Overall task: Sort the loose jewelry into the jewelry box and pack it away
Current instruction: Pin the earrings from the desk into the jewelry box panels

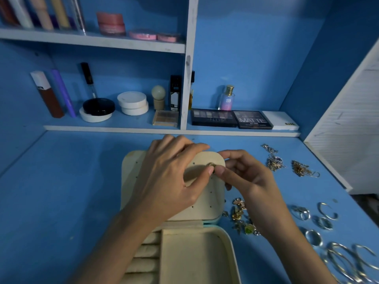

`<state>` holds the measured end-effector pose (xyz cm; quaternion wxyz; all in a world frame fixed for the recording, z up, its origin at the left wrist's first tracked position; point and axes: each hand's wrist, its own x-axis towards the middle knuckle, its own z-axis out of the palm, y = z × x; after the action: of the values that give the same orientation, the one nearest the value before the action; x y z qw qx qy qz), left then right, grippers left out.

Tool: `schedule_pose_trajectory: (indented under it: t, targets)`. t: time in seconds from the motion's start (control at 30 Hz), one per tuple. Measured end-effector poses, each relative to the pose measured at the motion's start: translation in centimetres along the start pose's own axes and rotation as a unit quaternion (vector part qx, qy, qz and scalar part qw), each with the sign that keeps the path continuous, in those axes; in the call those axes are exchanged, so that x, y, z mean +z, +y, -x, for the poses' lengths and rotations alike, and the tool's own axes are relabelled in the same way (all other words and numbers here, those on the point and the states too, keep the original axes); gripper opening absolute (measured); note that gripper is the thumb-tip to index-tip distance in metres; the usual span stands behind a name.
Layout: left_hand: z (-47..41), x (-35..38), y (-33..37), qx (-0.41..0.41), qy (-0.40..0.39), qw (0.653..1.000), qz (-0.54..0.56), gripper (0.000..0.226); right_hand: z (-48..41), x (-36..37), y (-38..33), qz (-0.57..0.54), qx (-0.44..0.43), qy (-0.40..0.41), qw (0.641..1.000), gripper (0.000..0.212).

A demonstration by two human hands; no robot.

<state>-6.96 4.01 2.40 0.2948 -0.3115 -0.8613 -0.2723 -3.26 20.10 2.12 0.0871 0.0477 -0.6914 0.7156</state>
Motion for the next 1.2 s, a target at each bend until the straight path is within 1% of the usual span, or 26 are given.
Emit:
schedule_pose_trajectory:
  t: [0.1, 0.17, 0.23, 0.27, 0.3, 0.33, 0.37, 0.4, 0.43, 0.47, 0.63, 0.77, 0.87, 1.07, 1.2]
  targets:
    - [0.0, 0.2, 0.0, -0.010, -0.007, 0.999, -0.035, 0.036, 0.0, -0.2, -0.1, 0.007, 0.013, -0.001, 1.000, 0.026]
    - [0.0, 0.1, 0.1, -0.018, -0.001, 0.999, -0.035, 0.035, 0.0, -0.3, -0.3, 0.016, 0.015, -0.002, 1.000, 0.024]
    - [-0.1, 0.2, 0.1, -0.014, 0.009, 1.000, -0.026, 0.034, -0.1, -0.8, -0.5, 0.021, 0.005, 0.041, 0.999, 0.021]
    - [-0.1, 0.2, 0.0, -0.013, 0.012, 1.000, -0.022, 0.034, -0.2, -1.3, -0.5, 0.035, 0.000, 0.083, 0.996, 0.017]
    - [0.0, 0.2, 0.0, -0.014, 0.014, 1.000, -0.018, 0.033, -0.4, -1.9, -0.3, 0.078, -0.010, 0.131, 0.988, 0.011]
    - [0.0, 0.3, -0.1, -0.017, 0.015, 1.000, -0.015, 0.033, -0.7, -2.7, 0.0, 0.152, -0.021, 0.171, 0.973, 0.006]
    - [0.0, 0.3, -0.1, -0.018, 0.016, 1.000, -0.012, 0.033, -0.9, -3.4, 0.4, 0.243, -0.033, 0.196, 0.949, 0.008]
    - [0.0, 0.3, -0.2, -0.019, 0.018, 1.000, -0.011, 0.032, -1.1, -4.1, 0.8, 0.326, -0.041, 0.206, 0.922, 0.011]
    - [0.0, 0.3, -0.2, -0.018, 0.020, 1.000, -0.010, 0.032, -1.1, -4.6, 1.2, 0.383, -0.044, 0.205, 0.900, 0.014]
    - [0.0, 0.3, -0.2, -0.017, 0.022, 1.000, -0.007, 0.032, -1.1, -5.0, 1.5, 0.418, -0.041, 0.201, 0.885, 0.016]
    - [0.0, 0.2, -0.2, -0.013, 0.028, 1.000, 0.004, 0.034, -0.7, -5.7, 2.2, 0.499, -0.008, 0.159, 0.852, 0.022]
    - [0.0, 0.2, -0.3, -0.011, 0.029, 0.999, 0.008, 0.034, -0.6, -5.8, 2.0, 0.511, 0.035, 0.121, 0.851, 0.022]
    - [-0.1, 0.2, -0.2, -0.007, 0.032, 0.999, 0.006, 0.035, -0.6, -5.9, 2.0, 0.522, 0.047, 0.099, 0.846, 0.019]
    - [-0.1, 0.1, -0.2, -0.005, 0.025, 1.000, 0.007, 0.035, -0.9, -5.9, 2.7, 0.541, 0.021, 0.097, 0.835, 0.009]
    - [-0.1, 0.1, -0.2, -0.007, 0.021, 1.000, 0.005, 0.036, -1.0, -6.0, 3.0, 0.561, 0.008, 0.089, 0.823, 0.007]
